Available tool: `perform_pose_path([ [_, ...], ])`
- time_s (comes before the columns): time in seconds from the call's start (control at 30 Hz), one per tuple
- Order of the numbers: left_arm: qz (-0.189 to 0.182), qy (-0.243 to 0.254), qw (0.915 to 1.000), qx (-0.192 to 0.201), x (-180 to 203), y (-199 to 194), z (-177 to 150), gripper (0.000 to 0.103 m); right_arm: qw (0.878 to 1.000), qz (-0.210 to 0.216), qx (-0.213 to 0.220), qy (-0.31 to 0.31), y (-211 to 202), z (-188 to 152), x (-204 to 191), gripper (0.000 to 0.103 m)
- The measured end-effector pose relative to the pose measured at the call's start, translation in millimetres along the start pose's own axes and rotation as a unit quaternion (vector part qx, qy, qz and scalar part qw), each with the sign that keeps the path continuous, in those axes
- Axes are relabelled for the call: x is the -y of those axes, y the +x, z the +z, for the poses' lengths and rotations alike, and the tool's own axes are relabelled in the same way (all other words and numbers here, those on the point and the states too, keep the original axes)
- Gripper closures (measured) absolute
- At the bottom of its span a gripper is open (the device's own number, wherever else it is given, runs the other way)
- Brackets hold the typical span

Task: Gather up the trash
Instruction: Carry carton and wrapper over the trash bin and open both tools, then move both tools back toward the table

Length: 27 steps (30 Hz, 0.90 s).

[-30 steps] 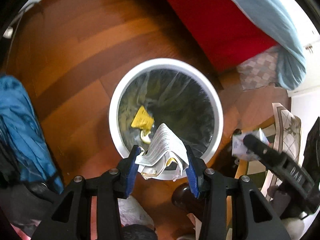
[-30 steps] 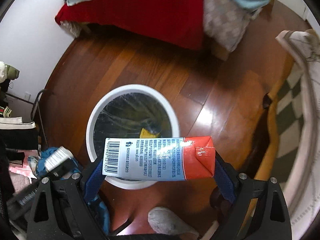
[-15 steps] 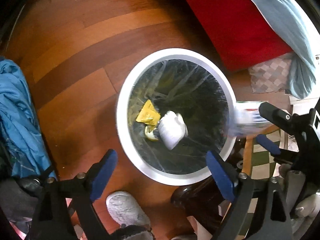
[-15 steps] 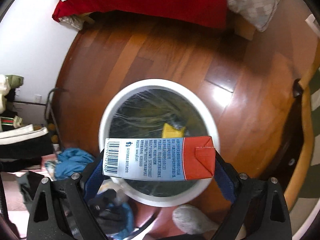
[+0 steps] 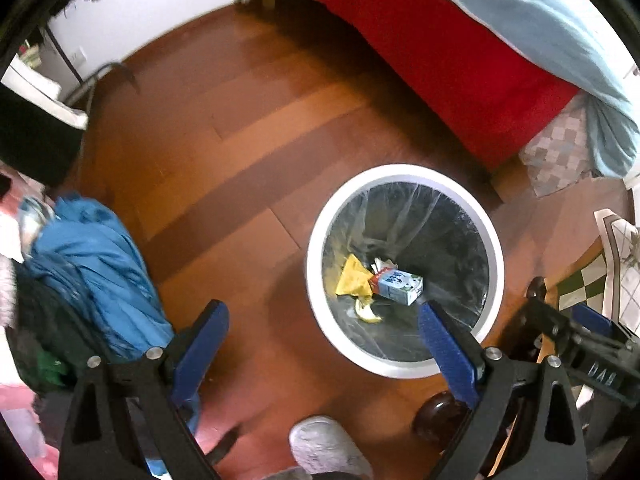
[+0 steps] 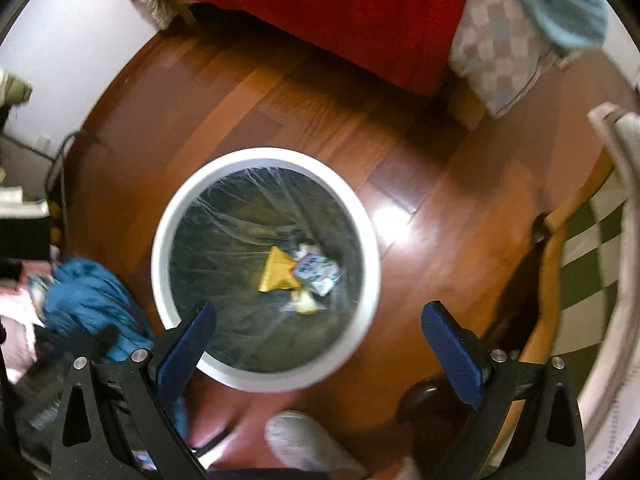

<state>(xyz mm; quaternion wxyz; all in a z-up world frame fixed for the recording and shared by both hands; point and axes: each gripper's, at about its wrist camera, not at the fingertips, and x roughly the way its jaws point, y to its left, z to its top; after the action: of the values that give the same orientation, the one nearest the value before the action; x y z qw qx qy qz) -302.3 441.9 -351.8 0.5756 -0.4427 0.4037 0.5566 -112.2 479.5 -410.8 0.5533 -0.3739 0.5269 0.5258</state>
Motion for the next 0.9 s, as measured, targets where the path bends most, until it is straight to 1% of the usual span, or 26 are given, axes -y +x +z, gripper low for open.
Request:
perform_pose_path([
  [0.03,0.000,0.004,1.0000,0.006,0.6,-6.7,-1.5,0.006,1.000,-0.012,0.007,-0.012,-7.7,-6.4,-2.2,0.000],
  [0.13,0.002,0.018,0.9996,0.023,2.9,-31.2,-7.1,0.006,0.999,-0.020,0.018,-0.023,-27.1,-23.2,-5.8,0.000],
  [0.4,0.013,0.064,0.9955,0.069,19.7,-100.4,-31.1,0.006,0.998,-0.004,0.060,-0.015,-92.1,-62.0,1.5,0.000],
  [0.7,0.008,0.092,0.9898,0.108,30.0,-172.2,-61.1,0.006,0.993,0.013,0.120,-0.015,-186.9,-110.5,8.9,0.000],
  [0.9,0.002,0.108,0.9850,0.135,42.9,-217.6,-86.9,0.006,0.987,0.037,0.159,-0.010,-247.9,-147.2,18.1,0.000],
])
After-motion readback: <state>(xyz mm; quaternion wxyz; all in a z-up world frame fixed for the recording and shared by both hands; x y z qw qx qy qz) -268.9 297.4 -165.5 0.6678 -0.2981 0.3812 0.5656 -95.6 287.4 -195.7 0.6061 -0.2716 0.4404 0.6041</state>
